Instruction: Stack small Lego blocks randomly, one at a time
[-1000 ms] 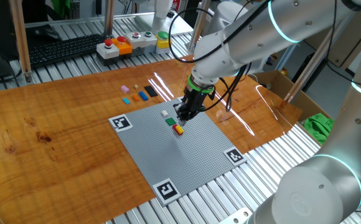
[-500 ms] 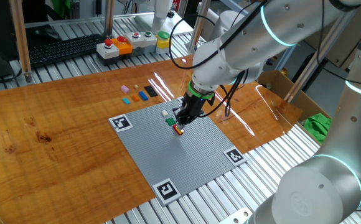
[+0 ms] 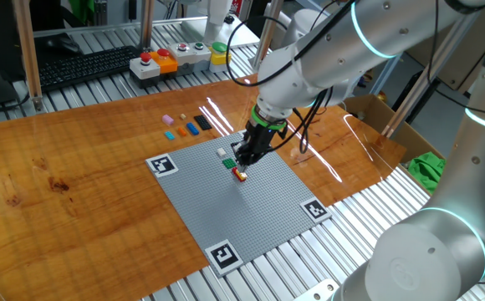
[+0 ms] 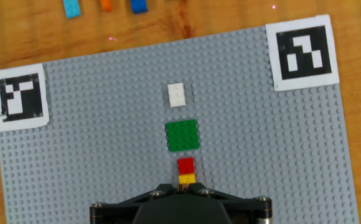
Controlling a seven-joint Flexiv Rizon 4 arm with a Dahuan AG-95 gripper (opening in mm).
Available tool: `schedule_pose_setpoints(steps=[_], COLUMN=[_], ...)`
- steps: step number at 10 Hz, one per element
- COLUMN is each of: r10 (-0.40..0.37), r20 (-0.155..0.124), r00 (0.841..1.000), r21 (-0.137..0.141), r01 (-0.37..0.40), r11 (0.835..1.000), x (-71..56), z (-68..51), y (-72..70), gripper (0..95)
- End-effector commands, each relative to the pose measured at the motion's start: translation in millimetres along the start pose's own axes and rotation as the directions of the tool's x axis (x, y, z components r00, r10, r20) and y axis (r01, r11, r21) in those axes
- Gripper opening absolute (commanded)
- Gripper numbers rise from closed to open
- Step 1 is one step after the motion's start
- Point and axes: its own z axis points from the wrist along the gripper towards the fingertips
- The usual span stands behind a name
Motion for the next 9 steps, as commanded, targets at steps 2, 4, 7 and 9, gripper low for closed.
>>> schedule_pose_setpoints(steps=[2,4,7,9], r10=[-0.001,-0.014,-0.011,-0.010], r20=[-0.008,0.007,0.008,-0.017], r00=[1.000,1.000,1.000,1.000], r21=[0.003,0.008,-0.006,0.008], r01=[0.001,0.014,0.011,0.010], r11=[1.000,1.000,1.000,1.000], x=[5.1,6.7,8.9,6.4], z=[-6.3,3.0,6.9,-2.8], y=[1.4,-1.6,-2.1,0.3], gripper=[0.0,0.0,0.0,0.0])
